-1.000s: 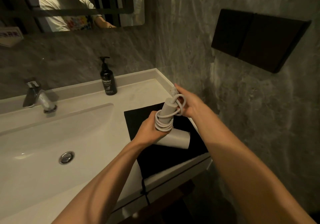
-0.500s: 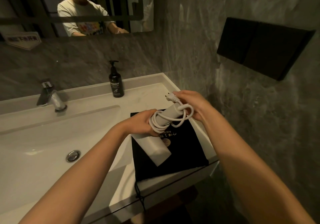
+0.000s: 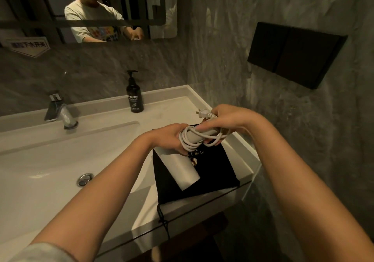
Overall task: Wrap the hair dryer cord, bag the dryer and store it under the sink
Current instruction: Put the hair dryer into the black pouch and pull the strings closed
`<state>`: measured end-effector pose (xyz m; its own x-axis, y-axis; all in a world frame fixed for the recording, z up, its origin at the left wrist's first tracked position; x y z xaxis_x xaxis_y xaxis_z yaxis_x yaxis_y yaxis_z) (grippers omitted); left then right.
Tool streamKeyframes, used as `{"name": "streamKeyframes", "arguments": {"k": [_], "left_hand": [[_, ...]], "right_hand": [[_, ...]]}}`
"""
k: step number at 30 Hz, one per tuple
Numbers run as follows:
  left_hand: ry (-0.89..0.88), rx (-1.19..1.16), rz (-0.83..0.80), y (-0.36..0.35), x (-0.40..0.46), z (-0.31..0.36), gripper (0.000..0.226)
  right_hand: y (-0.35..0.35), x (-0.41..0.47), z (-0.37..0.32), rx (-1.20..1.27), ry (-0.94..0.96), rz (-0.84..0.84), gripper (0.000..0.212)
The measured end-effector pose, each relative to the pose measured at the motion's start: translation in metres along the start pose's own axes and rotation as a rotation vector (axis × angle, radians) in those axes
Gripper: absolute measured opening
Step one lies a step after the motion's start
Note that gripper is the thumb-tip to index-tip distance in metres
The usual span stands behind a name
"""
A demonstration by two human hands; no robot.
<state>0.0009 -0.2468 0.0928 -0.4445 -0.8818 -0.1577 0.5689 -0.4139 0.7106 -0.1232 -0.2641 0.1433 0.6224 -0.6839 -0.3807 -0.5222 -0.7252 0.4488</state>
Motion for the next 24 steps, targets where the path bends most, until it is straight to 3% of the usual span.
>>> {"name": "streamKeyframes", "arguments": {"k": [3, 6, 9, 11, 13, 15, 17, 19, 24], "left_hand": [[0.003, 0.051, 0.031, 0.004, 0.0, 0.003, 0.053], [-0.016, 0.071, 0.096, 0.012, -0.002, 0.002, 0.06], [-0.009, 0.18, 0.334, 0.028, -0.013, -0.012, 0.085], [0.085, 0.046, 0.548, 0.036, -0.029, -0.033, 0.109], [0.209, -0.33, 0.609, 0.027, -0.038, -0.061, 0.122], [0.303, -0.723, 0.569, 0.006, -0.036, -0.082, 0.116], [0.299, -0.897, 0.536, -0.006, -0.032, -0.085, 0.091], [0.242, -0.872, 0.548, -0.006, -0.03, -0.082, 0.07], [0.154, -0.704, 0.501, 0.0, -0.029, -0.071, 0.064]], "right_hand": [[0.006, 0.0, -0.003, 0.02, 0.048, 0.098, 0.018], [0.013, 0.0, 0.001, 0.103, 0.087, 0.224, 0.011], [0.012, -0.005, 0.014, 0.332, 0.087, 0.281, 0.021], [0.01, -0.009, 0.022, 0.487, 0.112, 0.326, 0.026], [0.007, -0.012, 0.026, 0.583, 0.173, 0.387, 0.016], [0.002, -0.015, 0.032, 0.689, 0.215, 0.459, 0.011], [-0.005, -0.017, 0.04, 0.814, 0.245, 0.483, 0.018], [-0.013, -0.021, 0.048, 0.851, 0.236, 0.465, 0.027], [-0.041, -0.041, 0.071, 0.75, 0.061, 0.296, 0.024]]}}
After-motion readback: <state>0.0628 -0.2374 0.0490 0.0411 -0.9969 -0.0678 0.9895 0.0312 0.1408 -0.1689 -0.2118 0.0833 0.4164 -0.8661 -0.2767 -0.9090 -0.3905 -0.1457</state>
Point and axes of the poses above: each hand's wrist, its own x-axis towards the middle knuckle, its own y-axis out of the back of the hand, z = x × y, the point moved 8 cm from there along x, towards the middle knuckle, and after that the axes turned 5 degrees about -z, right-handed, at the moved point
